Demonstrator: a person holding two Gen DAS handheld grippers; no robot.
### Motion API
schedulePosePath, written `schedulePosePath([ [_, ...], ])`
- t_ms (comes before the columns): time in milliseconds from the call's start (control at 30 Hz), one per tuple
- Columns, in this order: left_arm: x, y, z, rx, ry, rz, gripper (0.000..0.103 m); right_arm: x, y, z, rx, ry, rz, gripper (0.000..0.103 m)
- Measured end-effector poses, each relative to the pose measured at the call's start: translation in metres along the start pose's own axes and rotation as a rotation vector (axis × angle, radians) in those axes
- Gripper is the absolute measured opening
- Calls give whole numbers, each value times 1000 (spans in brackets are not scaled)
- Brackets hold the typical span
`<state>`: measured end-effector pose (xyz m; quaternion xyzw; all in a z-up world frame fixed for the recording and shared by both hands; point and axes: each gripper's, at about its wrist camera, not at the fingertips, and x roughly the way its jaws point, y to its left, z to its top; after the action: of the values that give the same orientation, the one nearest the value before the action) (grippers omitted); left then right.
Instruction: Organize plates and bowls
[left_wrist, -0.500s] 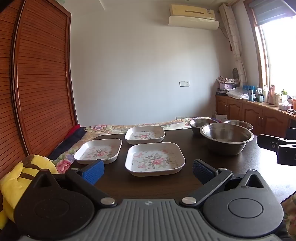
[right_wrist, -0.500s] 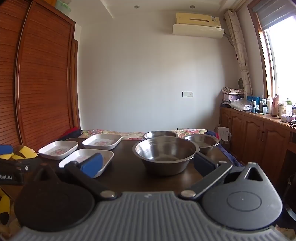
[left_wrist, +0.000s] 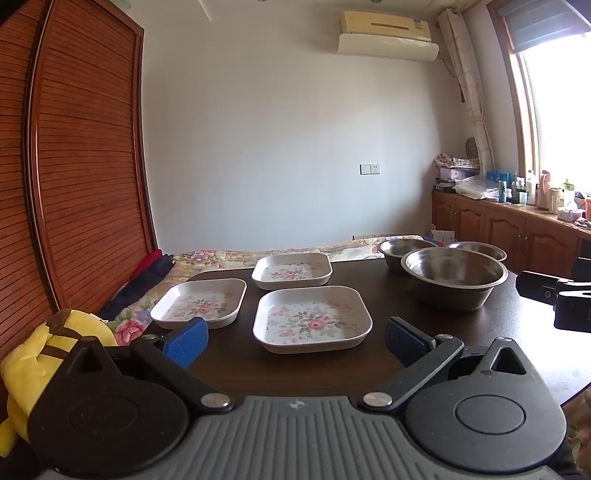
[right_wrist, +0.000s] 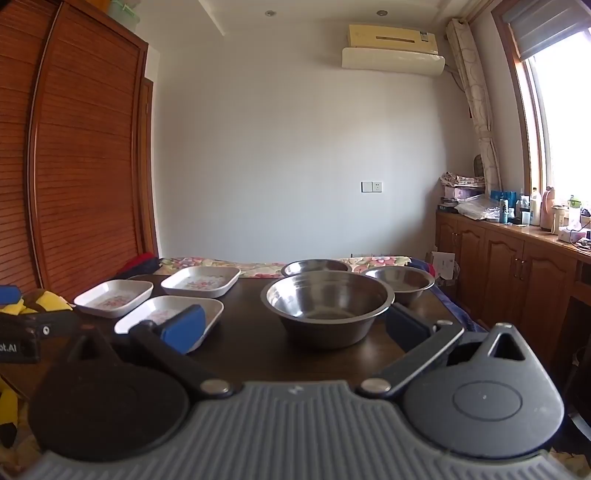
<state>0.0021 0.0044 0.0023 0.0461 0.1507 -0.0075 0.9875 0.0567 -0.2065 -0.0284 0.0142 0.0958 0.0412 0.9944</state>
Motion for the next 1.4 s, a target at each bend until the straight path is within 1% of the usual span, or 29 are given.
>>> schedulePosePath([
  [633,-10,5,7,2,-9,4,103,-1,-2,-3,-7,9,-7,103],
  [1400,-6,5,7,1,-12,3,103,1,-2,-3,-8,13,-9,103],
])
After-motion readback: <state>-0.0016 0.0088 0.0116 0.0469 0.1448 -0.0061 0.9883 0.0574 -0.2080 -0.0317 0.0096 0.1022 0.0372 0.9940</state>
